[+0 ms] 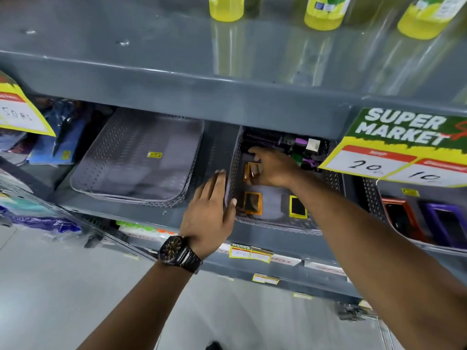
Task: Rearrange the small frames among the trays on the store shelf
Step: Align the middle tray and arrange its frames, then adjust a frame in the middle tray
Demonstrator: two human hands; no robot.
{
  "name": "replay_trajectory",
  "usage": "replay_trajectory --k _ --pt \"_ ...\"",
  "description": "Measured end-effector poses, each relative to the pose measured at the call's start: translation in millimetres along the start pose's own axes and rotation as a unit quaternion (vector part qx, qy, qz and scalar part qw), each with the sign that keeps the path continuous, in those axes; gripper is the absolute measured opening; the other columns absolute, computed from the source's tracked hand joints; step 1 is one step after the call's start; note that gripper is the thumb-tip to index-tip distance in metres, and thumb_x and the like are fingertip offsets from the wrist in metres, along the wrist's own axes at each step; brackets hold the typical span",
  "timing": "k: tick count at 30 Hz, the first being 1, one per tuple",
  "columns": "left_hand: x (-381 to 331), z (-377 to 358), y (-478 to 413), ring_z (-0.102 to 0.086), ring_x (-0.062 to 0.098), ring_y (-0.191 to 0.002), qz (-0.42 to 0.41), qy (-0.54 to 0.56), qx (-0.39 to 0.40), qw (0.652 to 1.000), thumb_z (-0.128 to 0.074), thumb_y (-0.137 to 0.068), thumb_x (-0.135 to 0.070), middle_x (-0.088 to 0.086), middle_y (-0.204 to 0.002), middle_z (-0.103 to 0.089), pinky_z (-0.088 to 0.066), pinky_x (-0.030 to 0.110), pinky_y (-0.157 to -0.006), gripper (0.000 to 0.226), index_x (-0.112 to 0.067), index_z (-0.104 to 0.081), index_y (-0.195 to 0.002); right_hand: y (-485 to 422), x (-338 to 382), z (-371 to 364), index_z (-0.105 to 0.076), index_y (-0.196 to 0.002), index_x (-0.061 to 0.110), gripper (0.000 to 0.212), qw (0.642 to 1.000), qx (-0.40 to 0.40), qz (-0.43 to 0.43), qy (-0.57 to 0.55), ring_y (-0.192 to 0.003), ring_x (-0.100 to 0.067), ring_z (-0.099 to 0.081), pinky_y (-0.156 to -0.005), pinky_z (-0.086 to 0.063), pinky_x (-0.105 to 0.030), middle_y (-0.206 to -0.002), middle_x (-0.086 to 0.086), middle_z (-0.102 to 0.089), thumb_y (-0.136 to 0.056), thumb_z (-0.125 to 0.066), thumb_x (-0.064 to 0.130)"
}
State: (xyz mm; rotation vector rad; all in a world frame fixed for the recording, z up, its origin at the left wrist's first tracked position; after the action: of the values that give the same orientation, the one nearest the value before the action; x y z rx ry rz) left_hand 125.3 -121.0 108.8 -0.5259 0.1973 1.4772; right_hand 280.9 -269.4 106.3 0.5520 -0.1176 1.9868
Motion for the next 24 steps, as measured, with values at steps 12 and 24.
replay_trajectory --k 12,24 --pt "18 1 10 -0.034 0.028 -0.14 0.022 0.009 0.031 0.999 -0.048 -0.101 -0.036 0.012 -0.157 -0.035 -0.026 0.035 -0.115 0.066 -0.01 -0.02 -0.155 -4 -4 -11 -0.044 -0.143 0.019 0.09 0.999 0.016 -0.033 0.0 -0.114 -0.031 -0.059 -0.085 -0.05 -0.03 -0.132 -0.012 -0.059 -0.064 -0.086 0.025" --pt "23 -4 15 -0.031 0.027 -0.141 0.033 0.024 0.045 0.998 -0.042 -0.101 -0.046 0.007 -0.159 -0.032 -0.028 0.032 -0.11 0.07 -0.017 -0.011 -0.156 -8 1 -9 -0.047 -0.138 0.013 0.082 0.999 0.025 -0.03 -0.002 -0.111 -0.029 -0.06 -0.087 -0.053 -0.032 -0.127 -0.012 -0.061 -0.065 -0.083 0.014"
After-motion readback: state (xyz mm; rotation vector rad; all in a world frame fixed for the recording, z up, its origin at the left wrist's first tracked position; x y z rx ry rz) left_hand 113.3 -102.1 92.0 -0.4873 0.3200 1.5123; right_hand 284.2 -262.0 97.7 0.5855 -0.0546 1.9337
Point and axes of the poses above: each hand's wrist, its own y-axis away from the middle knuckle, its own z-axis out of the back of the hand, x = y × z, the point moved 3 cm from there along -y, towards the middle knuckle
